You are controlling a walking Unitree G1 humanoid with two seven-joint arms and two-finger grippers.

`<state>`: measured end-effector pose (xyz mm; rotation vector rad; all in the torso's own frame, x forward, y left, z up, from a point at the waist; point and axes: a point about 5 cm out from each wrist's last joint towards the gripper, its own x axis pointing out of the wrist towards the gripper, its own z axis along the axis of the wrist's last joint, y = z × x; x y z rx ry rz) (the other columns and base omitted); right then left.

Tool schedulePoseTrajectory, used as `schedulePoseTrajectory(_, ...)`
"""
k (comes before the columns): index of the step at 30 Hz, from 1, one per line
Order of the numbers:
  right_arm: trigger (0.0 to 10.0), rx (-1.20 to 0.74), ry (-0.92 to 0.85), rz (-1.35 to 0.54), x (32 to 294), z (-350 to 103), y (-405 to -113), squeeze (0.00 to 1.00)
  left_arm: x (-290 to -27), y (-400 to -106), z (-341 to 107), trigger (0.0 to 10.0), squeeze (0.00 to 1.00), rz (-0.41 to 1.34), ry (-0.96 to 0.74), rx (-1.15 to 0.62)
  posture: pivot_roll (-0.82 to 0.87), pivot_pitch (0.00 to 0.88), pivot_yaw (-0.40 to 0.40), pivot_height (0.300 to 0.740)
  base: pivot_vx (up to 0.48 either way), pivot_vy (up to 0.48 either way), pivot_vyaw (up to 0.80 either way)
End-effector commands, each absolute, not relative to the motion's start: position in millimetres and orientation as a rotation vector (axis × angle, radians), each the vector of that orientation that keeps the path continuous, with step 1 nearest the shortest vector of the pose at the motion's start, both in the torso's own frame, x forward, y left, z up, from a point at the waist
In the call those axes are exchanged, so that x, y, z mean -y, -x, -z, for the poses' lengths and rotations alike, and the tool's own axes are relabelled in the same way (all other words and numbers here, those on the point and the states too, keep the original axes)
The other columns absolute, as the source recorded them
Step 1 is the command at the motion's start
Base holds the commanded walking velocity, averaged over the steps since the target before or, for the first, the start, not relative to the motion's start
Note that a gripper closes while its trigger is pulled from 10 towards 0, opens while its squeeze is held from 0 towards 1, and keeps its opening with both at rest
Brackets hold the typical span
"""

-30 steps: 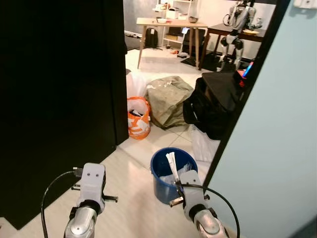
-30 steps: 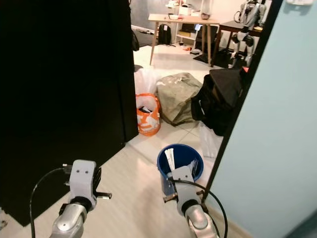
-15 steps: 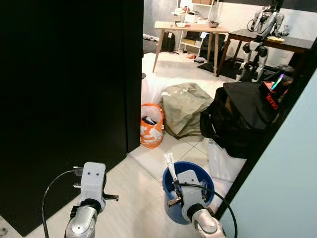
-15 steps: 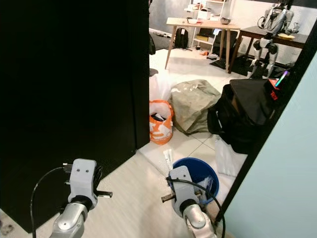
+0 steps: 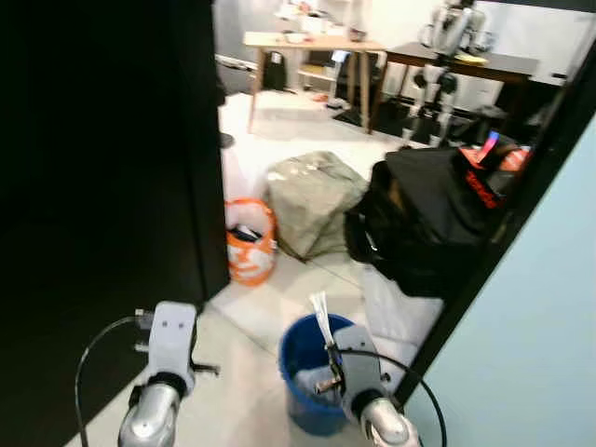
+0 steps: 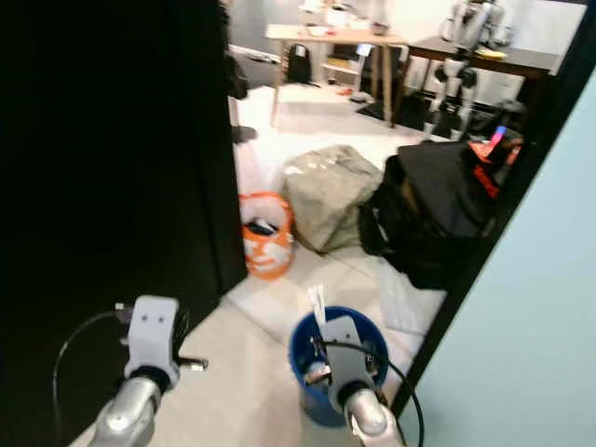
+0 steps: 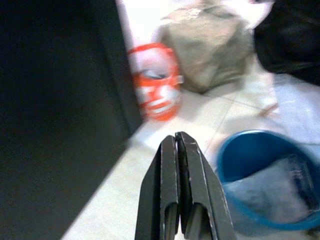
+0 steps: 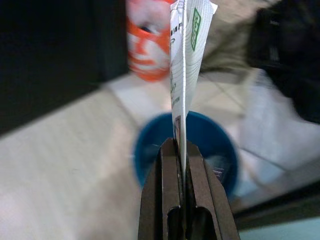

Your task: Clean up the room

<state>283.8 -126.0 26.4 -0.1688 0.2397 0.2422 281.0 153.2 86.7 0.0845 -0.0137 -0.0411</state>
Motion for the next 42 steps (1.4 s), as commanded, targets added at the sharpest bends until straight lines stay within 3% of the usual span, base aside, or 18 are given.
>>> schedulePoseTrajectory(1, 10.0, -0.247, 0.162, -0.244, 122.5, -26.2, -284.5, 0.00, -161.6, -276.5, -80.7, 10.0, 0.00, 0.022, -0.094, -0.013, 0.07, 0.083, -0.024, 0.740, 0.349, 0.000, 0.00)
schedulePoseTrajectory(16, 10.0, -0.253, 0.155, -0.234, 121.8, -25.1, -283.6, 0.00, -161.2, -278.3, -81.1, 10.0, 0.00, 0.037, -0.098, -0.017, 0.07, 0.083, -0.018, 0.740, 0.339, 0.000, 0.00)
schedulePoseTrajectory(32, 10.0, -0.280, 0.162, -0.229, 124.0, -21.2, -281.0, 0.00, -154.9, -276.2, -73.4, 10.0, 0.00, 0.084, -0.089, -0.073, 0.07, 0.078, -0.022, 0.740, 0.000, 0.000, 0.00)
schedulePoseTrajectory(42, 10.0, -0.299, 0.163, -0.220, 126.2, -19.0, -280.2, 0.00, -154.1, -276.0, -71.4, 10.0, 0.00, 0.092, -0.095, -0.087, 0.07, 0.079, -0.022, 0.740, 0.000, 0.000, -0.80)
